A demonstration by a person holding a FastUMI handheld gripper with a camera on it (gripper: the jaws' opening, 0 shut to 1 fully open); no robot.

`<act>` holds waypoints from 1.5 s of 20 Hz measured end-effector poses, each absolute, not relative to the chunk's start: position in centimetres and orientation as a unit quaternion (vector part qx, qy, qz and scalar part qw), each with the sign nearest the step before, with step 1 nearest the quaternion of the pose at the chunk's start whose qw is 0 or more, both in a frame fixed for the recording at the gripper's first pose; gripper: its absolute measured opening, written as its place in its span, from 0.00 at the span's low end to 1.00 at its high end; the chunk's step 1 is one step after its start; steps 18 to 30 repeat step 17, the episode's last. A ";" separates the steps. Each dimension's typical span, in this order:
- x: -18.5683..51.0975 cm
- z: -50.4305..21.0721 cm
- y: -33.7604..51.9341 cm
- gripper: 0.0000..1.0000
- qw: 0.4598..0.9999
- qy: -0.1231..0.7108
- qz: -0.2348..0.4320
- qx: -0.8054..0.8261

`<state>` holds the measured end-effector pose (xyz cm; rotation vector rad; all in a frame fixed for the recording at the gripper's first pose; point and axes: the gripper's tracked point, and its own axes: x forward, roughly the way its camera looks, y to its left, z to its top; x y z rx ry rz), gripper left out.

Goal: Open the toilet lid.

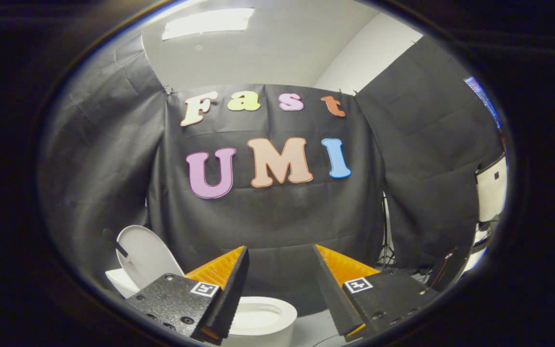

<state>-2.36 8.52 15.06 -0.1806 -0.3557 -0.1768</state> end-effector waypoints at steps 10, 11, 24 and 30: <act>-2.2 14.7 5.9 0.79 0.978 -0.159 -0.100 -0.096; -2.2 14.5 5.6 0.79 0.978 -0.156 -0.101 -0.097; -2.1 13.5 4.2 0.79 0.979 -0.149 -0.109 -0.085; -2.1 13.5 4.2 0.79 0.979 -0.149 -0.109 -0.085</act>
